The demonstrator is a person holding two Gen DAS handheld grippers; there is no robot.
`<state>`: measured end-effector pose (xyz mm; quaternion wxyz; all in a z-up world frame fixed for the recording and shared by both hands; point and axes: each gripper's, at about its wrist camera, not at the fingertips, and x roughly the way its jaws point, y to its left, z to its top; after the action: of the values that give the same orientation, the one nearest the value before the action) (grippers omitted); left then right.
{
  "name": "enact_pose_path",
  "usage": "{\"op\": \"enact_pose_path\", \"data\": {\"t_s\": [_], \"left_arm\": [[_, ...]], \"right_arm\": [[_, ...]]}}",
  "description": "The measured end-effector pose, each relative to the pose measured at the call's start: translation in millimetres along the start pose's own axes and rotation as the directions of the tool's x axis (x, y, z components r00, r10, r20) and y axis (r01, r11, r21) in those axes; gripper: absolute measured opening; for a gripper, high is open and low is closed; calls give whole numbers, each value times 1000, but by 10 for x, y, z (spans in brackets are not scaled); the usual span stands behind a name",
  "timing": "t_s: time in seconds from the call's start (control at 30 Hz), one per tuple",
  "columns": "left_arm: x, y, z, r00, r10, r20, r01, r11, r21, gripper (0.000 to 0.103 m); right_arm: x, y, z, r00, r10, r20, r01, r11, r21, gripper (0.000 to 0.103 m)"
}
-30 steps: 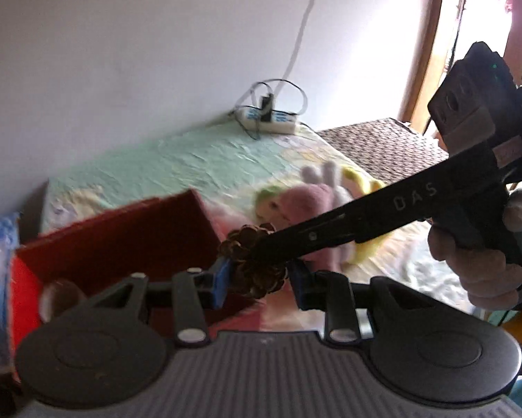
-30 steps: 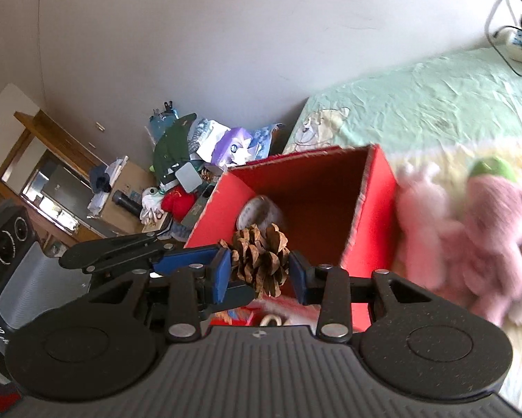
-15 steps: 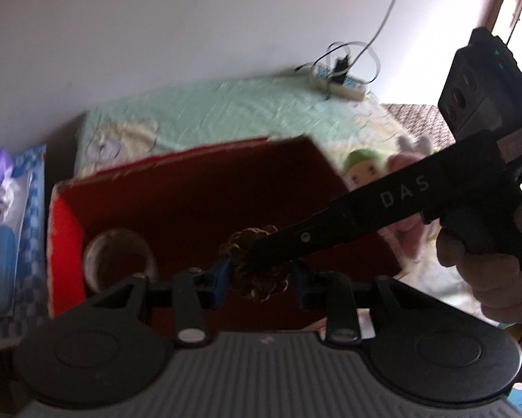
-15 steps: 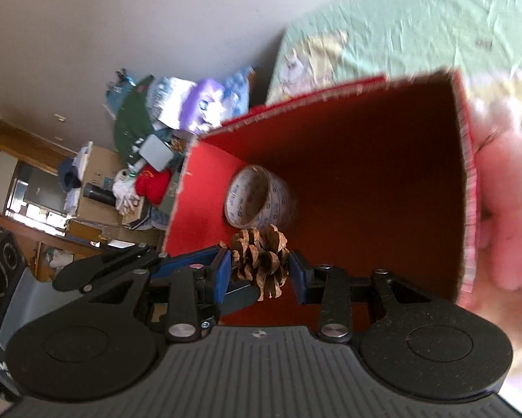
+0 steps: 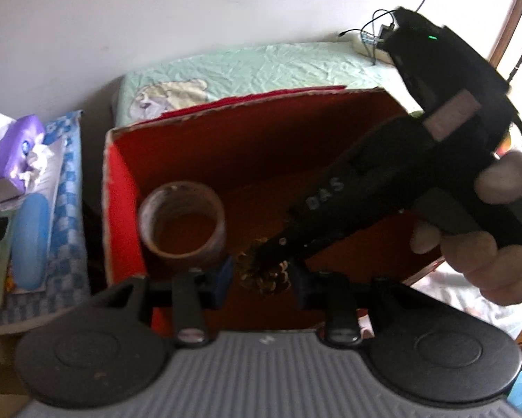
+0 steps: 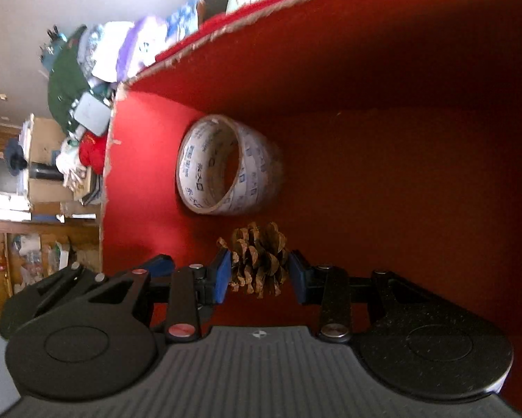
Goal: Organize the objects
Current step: 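Carry the pine cone into the red box and open the right gripper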
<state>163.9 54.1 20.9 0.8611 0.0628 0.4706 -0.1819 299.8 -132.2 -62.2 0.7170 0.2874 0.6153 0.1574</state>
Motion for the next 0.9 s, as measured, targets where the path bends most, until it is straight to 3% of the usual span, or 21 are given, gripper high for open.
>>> {"op": "enact_pose_path", "data": {"t_s": [0.17,0.53,0.73,0.9], "left_arm": [[-13,99,-26,1000,9,-8,-9,999,-32,31],[32,182,-36,999,15,-28,-16,998,-65,32],[105,170,-3,999,27,-45,-30,997,-70,32],[155,185,38,998,26,-58,-31,996,-84,35]], "right_arm": [[212,66,83,998,-7,-70,8,1000,1,41],[304,-33,97,981,145,-130,-140,989,42,42],[210,-165,88,978,192,-78,-186,979,83,40],[55,-245,43,984,179,5,-179,979,98,39]]}}
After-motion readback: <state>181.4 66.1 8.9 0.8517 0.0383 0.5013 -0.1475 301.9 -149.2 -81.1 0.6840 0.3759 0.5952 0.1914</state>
